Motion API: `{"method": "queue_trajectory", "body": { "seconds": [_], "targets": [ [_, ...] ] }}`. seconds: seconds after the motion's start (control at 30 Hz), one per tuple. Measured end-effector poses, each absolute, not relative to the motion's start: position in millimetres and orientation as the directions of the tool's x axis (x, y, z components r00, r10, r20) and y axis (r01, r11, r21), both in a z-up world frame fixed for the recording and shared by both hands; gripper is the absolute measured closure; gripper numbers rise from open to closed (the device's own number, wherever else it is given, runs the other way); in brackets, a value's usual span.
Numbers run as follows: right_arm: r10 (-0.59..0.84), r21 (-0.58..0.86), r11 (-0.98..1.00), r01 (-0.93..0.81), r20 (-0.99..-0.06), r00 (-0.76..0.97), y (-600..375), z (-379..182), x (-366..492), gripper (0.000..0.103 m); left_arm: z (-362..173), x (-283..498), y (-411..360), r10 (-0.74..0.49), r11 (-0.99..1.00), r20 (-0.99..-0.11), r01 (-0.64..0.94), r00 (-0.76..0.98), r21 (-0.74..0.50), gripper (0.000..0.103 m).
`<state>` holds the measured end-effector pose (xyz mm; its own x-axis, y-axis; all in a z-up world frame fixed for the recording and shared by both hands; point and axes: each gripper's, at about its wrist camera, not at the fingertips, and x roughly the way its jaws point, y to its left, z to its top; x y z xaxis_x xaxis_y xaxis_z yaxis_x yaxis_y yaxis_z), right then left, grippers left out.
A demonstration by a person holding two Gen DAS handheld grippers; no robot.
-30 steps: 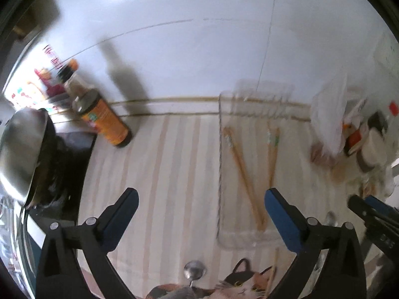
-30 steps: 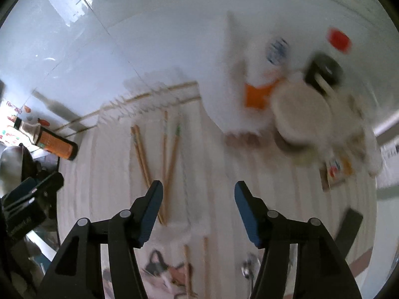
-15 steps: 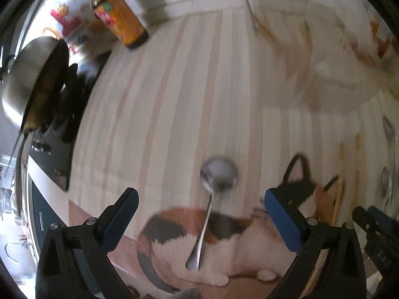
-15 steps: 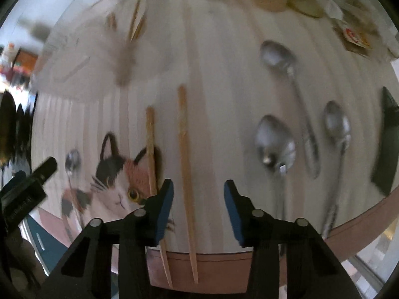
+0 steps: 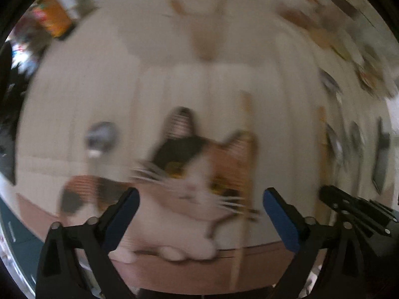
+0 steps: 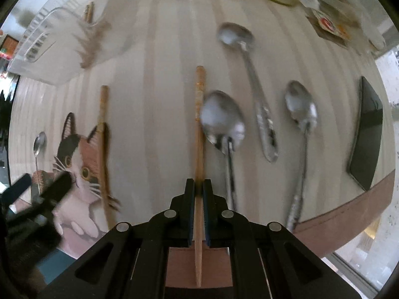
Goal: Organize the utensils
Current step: 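Grasp a chopstick with the left tool while the right tool grasps another chopstick, then carry chopsticks into the clear tray and open the left tool while the right tool opens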
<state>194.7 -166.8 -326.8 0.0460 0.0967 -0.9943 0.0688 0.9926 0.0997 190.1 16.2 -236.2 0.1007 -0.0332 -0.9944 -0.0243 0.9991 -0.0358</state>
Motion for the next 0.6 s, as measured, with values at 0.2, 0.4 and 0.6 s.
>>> {"method": "queue_trajectory", "body": {
  "seconds": [0.2,0.4,0.6],
  "targets": [
    [0.081,0.084,0.994,0.072,-0.996,0.046,-180.3,-331.3,178.2,0.097,-248.9,188.4,-9.2,-0.023,0.997,-0.996,0.071,0.091,-0.016,0.075],
    [0.065,0.067,0.996,0.066,-0.997,0.036,-164.1,-332.4,177.5,0.096,-252.3,184.8,27.8,-0.012,1.0,-0.998,0.028,0.066,-0.01,0.099],
    [0.095,0.095,0.995,0.026,-0.995,0.027,-134.2,-329.0,171.7,0.096,-255.7,178.0,53.0,-0.025,0.999,-0.998,-0.034,0.058,-0.027,0.099]
  ]
}}
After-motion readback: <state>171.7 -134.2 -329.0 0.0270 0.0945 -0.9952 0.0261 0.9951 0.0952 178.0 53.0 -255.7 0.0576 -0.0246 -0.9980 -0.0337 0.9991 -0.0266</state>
